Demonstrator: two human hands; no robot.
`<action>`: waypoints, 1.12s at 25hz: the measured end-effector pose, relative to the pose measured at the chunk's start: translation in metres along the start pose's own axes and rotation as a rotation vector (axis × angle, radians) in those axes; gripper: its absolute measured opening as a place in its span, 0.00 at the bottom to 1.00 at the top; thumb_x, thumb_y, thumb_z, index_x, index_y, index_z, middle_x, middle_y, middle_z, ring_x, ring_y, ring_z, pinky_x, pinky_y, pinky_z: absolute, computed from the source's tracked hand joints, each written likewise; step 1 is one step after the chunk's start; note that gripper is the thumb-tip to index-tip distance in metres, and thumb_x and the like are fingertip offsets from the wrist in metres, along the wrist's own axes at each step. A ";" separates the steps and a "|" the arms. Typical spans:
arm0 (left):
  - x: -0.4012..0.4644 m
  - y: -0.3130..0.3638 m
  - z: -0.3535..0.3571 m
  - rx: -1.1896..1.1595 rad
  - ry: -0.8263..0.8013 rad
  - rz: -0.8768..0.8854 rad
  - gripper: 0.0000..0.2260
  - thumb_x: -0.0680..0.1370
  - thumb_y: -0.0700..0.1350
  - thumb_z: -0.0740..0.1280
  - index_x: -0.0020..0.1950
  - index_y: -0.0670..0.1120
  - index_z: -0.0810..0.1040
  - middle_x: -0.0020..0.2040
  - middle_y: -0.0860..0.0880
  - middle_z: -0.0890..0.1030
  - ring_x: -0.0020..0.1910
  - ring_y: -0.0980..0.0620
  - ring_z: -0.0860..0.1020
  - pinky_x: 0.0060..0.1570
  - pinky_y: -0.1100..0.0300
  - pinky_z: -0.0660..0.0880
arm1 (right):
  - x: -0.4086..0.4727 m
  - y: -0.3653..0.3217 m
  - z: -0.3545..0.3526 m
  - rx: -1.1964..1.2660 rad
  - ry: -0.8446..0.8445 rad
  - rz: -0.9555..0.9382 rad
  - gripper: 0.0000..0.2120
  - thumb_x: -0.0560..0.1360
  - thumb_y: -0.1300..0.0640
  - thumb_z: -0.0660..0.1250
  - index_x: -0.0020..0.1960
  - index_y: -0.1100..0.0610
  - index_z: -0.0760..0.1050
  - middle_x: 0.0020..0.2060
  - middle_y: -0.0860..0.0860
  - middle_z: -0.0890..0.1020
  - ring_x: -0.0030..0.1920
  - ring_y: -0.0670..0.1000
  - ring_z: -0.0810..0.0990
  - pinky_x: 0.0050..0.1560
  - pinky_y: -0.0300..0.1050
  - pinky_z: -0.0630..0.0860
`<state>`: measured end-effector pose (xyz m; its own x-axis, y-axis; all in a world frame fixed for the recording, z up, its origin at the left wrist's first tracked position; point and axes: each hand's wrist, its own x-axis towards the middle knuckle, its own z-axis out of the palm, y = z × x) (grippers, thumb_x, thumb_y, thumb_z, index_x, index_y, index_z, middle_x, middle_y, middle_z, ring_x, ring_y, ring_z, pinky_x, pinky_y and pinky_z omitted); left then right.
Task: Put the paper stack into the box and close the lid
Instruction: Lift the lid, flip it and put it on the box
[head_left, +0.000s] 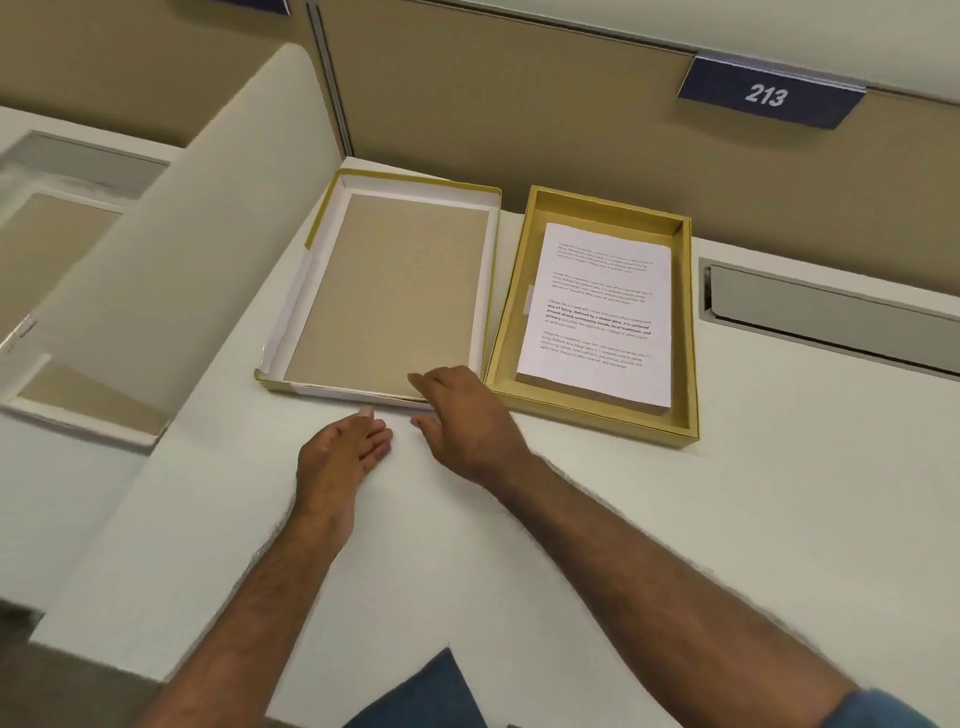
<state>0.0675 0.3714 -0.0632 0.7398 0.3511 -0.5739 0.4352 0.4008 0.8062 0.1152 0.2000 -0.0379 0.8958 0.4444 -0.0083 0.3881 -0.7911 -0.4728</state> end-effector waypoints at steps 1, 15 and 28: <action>0.002 -0.002 -0.005 -0.034 -0.010 -0.021 0.08 0.81 0.45 0.73 0.57 0.42 0.82 0.59 0.38 0.86 0.56 0.42 0.87 0.64 0.48 0.81 | 0.006 -0.005 0.008 -0.030 -0.017 -0.011 0.25 0.83 0.54 0.71 0.79 0.60 0.75 0.69 0.58 0.83 0.69 0.61 0.78 0.67 0.55 0.77; 0.014 0.014 0.023 -0.211 -0.105 0.183 0.15 0.78 0.48 0.77 0.59 0.45 0.78 0.48 0.50 0.85 0.53 0.49 0.84 0.57 0.52 0.81 | 0.004 -0.030 0.003 0.391 0.162 0.026 0.13 0.82 0.62 0.70 0.65 0.60 0.86 0.56 0.55 0.89 0.56 0.55 0.84 0.59 0.47 0.80; -0.011 0.030 0.101 0.462 -0.150 0.868 0.22 0.80 0.52 0.73 0.73 0.52 0.73 0.65 0.57 0.81 0.62 0.64 0.79 0.58 0.74 0.76 | 0.039 -0.023 -0.166 1.404 0.408 0.324 0.28 0.81 0.38 0.71 0.71 0.57 0.79 0.56 0.52 0.91 0.53 0.51 0.92 0.48 0.48 0.88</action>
<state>0.1246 0.2941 -0.0185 0.9400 0.2426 0.2399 -0.1544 -0.3247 0.9331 0.1773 0.1657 0.1189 0.9891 0.0013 -0.1475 -0.1405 0.3130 -0.9393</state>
